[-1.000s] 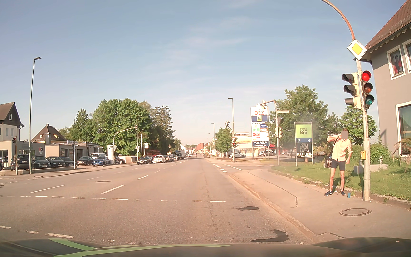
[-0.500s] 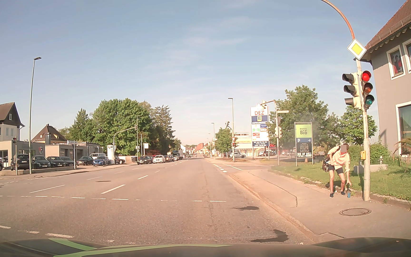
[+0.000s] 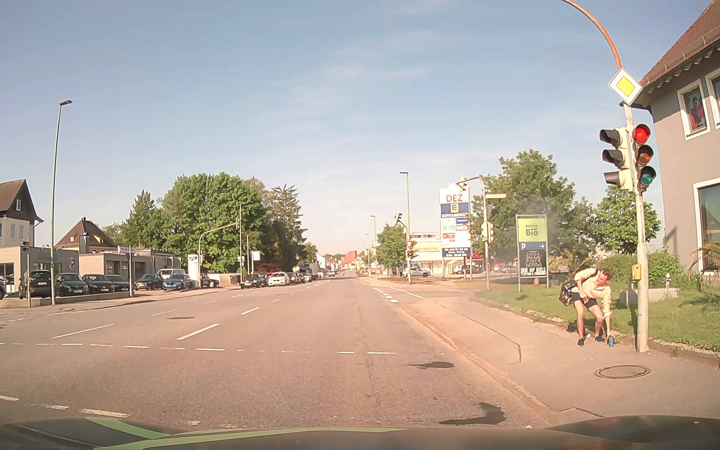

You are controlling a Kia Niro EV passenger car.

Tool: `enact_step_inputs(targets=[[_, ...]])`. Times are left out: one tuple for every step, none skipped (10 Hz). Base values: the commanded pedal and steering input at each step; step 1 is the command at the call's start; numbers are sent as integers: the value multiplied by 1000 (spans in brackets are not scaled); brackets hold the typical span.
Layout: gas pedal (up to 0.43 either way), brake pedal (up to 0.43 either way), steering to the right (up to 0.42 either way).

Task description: Follow the waypoints while adhering to traffic rules and regulations

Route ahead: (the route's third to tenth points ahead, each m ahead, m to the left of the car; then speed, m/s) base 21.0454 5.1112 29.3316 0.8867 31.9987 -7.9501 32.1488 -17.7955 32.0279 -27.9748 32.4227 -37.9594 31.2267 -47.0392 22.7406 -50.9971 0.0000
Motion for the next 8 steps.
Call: enact_step_inputs(targets=[[0,152,0],[0,177,0],[0,195,0],[0,213,0],[0,213,0],[0,213,0],[0,213,0],[0,220,0]])
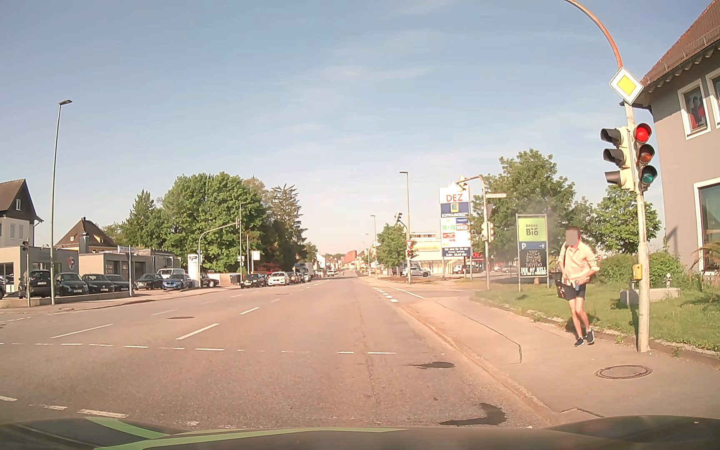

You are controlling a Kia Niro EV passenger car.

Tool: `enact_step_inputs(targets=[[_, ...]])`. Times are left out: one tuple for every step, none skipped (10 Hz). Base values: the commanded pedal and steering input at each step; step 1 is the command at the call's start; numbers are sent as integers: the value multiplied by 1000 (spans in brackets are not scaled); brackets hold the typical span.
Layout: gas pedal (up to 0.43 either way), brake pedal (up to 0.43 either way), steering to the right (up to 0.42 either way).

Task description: Follow the waypoints while adhering to traffic rules and regulations

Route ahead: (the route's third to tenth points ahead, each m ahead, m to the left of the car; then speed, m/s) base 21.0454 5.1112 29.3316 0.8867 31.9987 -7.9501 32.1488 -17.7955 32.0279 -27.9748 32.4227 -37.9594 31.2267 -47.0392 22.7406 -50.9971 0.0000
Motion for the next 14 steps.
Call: enact_step_inputs(targets=[[0,220,0],[0,262,0],[0,329,0],[0,372,0],[0,384,0],[0,384,0],[0,390,0],[0,390,0],[0,390,0],[0,384,0],[0,390,0],[0,390,0],[0,384,0],[0,384,0]])
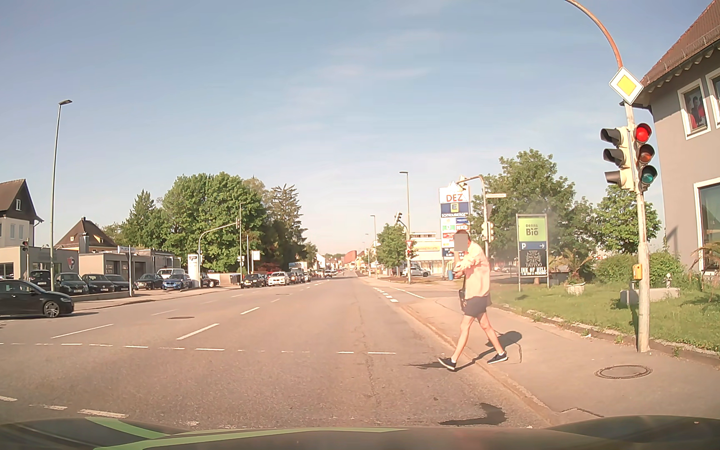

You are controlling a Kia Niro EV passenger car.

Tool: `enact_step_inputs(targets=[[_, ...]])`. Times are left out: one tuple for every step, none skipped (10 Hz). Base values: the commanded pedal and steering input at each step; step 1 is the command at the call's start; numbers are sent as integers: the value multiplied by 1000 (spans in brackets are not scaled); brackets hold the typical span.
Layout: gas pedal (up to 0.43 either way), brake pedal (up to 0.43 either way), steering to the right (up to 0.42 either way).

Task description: Follow the waypoints while adhering to traffic rules and regulations

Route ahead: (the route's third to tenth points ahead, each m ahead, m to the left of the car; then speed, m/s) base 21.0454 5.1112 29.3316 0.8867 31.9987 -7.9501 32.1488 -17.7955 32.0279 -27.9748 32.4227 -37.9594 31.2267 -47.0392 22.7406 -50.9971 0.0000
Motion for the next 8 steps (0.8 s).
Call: enact_step_inputs(targets=[[0,384,0],[0,384,0],[0,384,0],[0,384,0],[0,384,0],[0,384,0],[0,384,0],[0,384,0]])
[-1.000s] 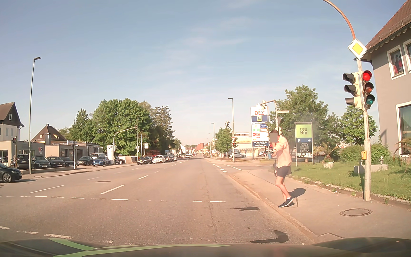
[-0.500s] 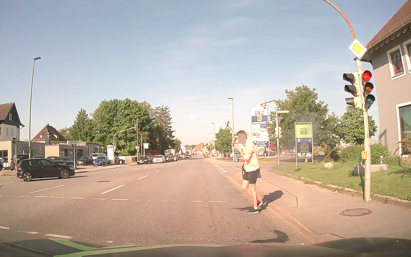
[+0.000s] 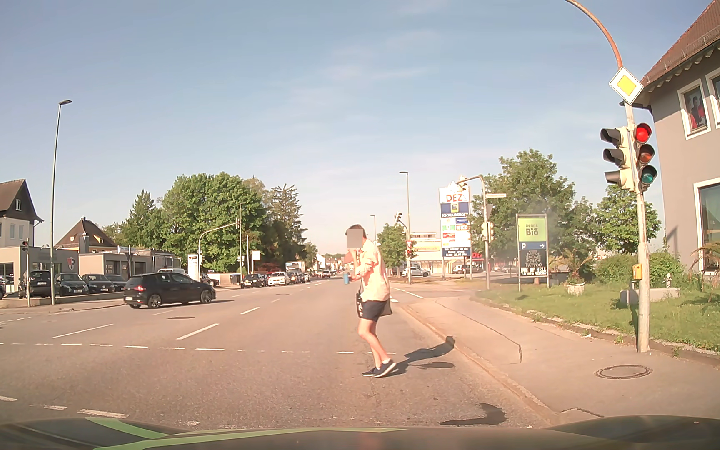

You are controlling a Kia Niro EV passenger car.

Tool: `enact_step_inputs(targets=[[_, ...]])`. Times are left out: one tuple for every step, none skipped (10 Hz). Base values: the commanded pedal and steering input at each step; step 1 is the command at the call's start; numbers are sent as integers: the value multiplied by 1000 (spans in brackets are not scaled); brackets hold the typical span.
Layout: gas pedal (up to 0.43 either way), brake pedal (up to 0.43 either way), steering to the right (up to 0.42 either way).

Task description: Follow the waypoints while adhering to traffic rules and regulations

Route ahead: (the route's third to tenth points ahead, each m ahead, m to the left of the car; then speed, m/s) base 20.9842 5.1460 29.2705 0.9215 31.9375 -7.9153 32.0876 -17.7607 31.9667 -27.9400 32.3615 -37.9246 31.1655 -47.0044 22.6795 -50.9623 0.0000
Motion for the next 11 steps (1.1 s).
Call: enact_step_inputs(targets=[[0,384,0],[0,384,0],[0,384,0],[0,384,0],[0,384,0],[0,378,0],[0,378,0],[0,384,0],[0,378,0],[0,378,0],[0,384,0]])
